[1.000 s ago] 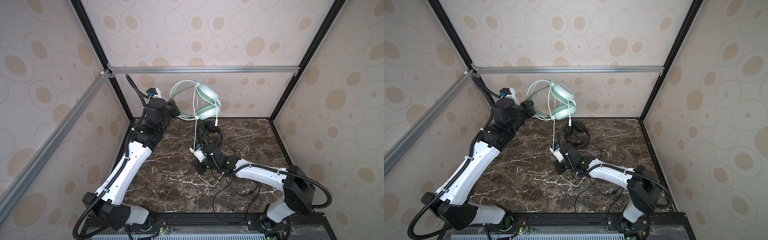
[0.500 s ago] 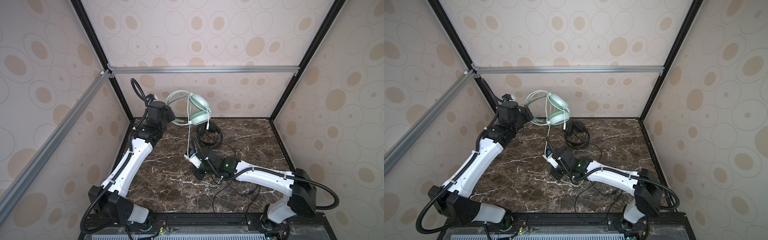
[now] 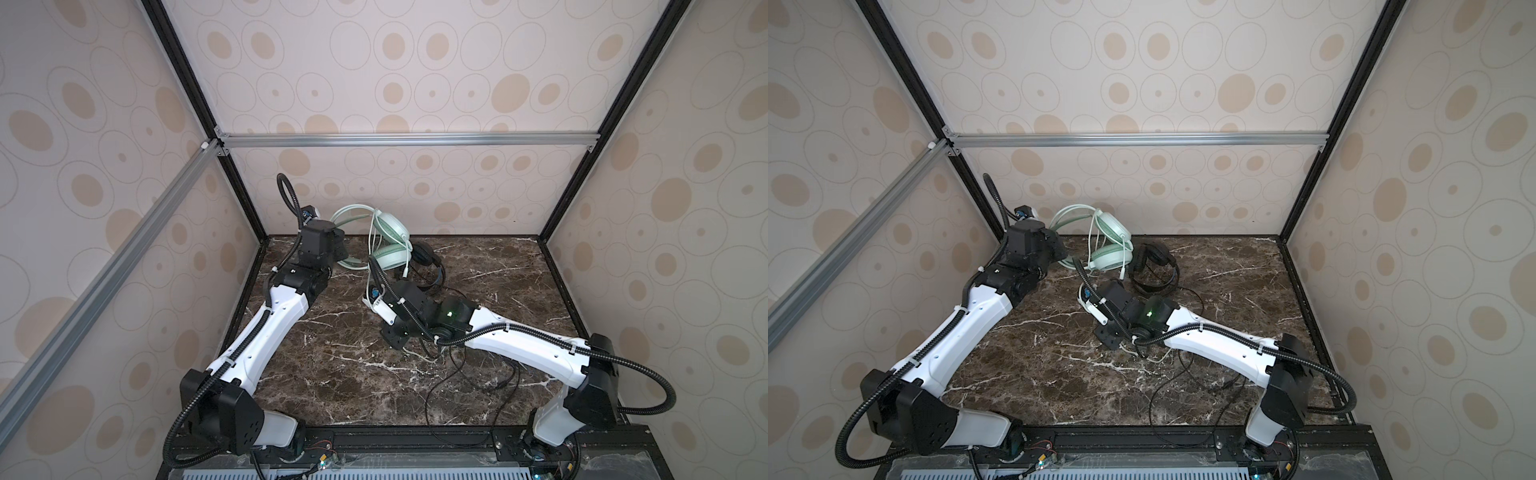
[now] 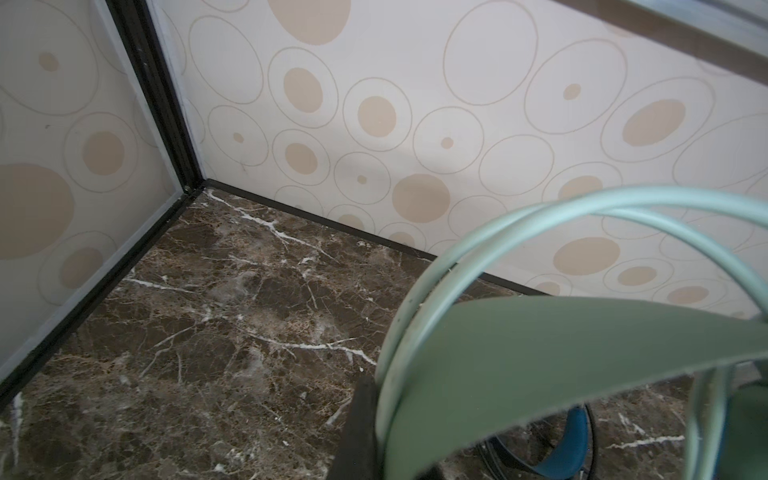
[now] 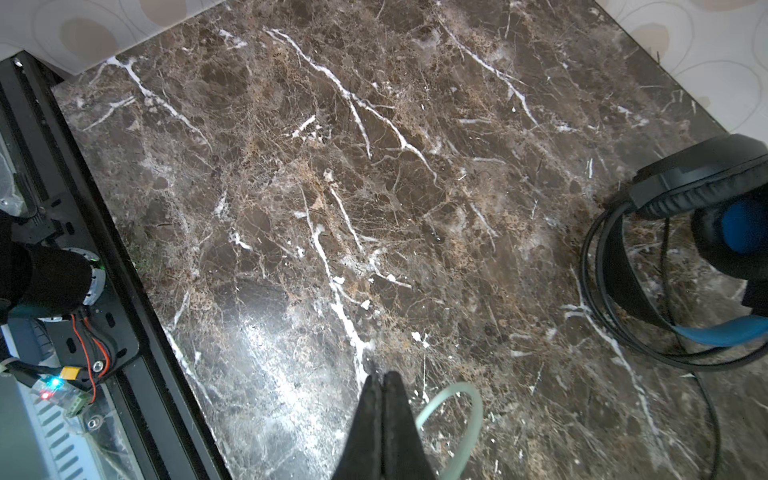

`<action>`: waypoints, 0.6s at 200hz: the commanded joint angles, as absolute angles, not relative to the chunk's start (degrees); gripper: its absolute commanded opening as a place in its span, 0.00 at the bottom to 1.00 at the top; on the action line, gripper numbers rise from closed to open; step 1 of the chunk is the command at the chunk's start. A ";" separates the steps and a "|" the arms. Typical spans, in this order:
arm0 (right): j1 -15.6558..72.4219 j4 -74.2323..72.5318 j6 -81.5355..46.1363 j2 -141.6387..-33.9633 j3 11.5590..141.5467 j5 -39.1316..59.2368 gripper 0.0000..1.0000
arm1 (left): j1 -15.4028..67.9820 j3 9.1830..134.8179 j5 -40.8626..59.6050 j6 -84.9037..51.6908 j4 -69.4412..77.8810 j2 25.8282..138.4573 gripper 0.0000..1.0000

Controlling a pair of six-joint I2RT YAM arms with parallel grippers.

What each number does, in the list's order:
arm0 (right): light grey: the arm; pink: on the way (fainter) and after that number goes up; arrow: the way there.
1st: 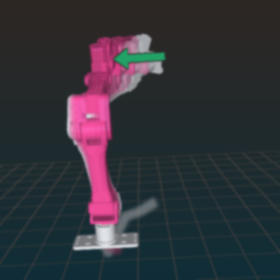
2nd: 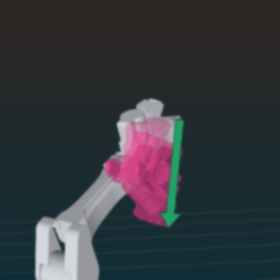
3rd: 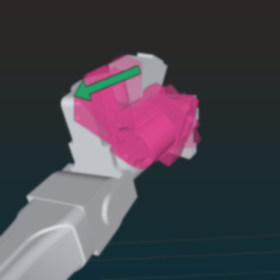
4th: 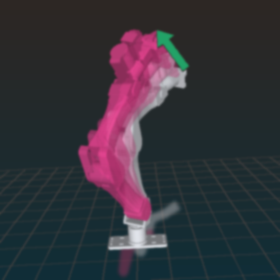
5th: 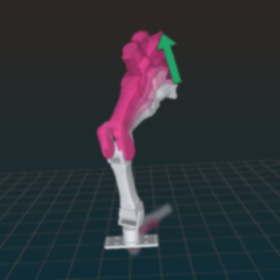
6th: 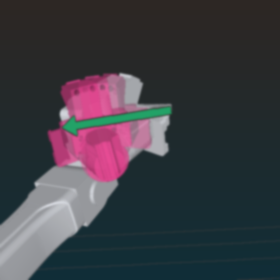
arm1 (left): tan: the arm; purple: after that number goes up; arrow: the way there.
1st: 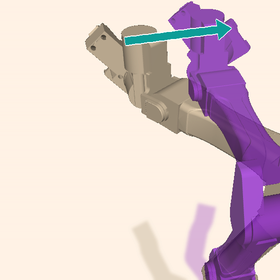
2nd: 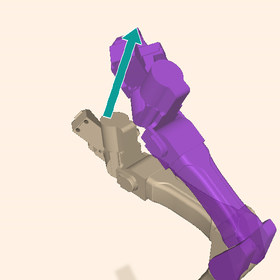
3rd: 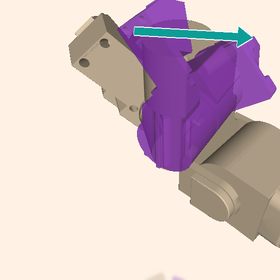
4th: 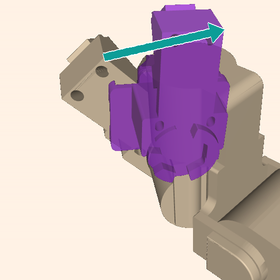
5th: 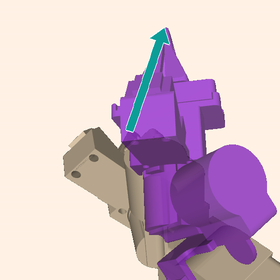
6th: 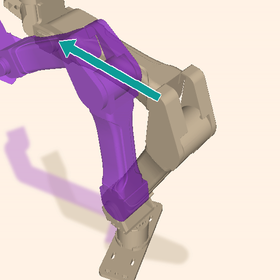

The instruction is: Wrap the headphones

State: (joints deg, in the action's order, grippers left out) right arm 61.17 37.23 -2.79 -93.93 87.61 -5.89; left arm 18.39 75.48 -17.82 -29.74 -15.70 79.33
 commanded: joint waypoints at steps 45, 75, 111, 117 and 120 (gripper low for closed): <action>62.77 53.07 4.06 -97.56 105.09 -10.82 0.00 | 19.34 71.95 -27.69 -20.67 -11.54 74.08 0.00; 62.32 55.69 4.13 -97.87 108.94 -10.30 0.00 | 19.36 71.49 -29.35 -18.80 -12.64 73.27 0.00; 62.18 59.41 4.98 -97.73 113.20 -9.84 0.00 | 19.42 71.63 -30.54 -17.61 -13.68 73.21 0.00; 62.18 59.87 5.22 -97.65 113.72 -9.76 0.00 | 19.42 71.69 -30.37 -17.46 -13.84 73.25 0.00; 62.19 60.05 5.37 -97.65 113.95 -9.71 0.00 | 19.40 71.72 -30.32 -17.48 -13.88 73.33 0.00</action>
State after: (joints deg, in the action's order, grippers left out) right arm 61.08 60.07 2.33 -99.33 108.90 -10.68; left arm 19.77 71.50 -25.52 -19.90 -14.63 73.01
